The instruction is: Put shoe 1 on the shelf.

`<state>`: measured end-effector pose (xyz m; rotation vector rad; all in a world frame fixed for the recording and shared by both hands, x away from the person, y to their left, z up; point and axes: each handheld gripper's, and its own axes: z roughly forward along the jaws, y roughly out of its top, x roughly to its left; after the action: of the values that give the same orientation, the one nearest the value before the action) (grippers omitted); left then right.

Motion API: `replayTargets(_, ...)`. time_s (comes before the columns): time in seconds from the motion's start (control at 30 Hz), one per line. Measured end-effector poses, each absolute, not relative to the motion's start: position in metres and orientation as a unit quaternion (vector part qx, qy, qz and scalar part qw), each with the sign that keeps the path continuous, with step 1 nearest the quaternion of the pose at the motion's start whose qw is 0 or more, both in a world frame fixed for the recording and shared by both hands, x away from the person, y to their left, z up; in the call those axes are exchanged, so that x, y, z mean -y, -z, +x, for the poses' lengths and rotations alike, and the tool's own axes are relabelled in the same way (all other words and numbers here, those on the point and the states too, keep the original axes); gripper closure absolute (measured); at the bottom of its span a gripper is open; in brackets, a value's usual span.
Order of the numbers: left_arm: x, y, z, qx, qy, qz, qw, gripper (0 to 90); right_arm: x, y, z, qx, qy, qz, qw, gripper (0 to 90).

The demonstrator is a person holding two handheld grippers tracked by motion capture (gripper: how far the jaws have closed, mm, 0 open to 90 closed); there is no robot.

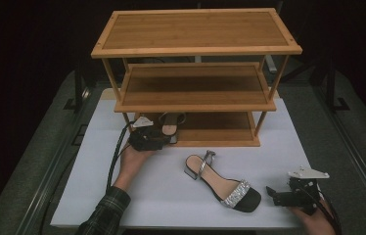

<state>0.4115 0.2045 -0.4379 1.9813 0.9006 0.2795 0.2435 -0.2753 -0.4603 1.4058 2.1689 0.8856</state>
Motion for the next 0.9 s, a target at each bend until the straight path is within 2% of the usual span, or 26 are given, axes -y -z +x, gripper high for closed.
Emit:
replayTargets(0.07,-0.203,0.437,0.41,-0.355,-0.118,0.808,0.456,49.4,0.275,0.46,0.244,-0.777,-0.317,0.504,0.203,0.0)
replayTargets(0.17,-0.2,0.437,0.409,-0.338,-0.139,0.817,0.445,52.9,0.275,0.46,0.244,-0.777,-0.317,0.504,0.203,0.0)
replayTargets(0.9,-0.185,0.439,0.419,-0.343,-0.138,0.812,0.452,55.9,0.275,0.46,0.244,-0.777,-0.317,0.504,0.203,0.0)
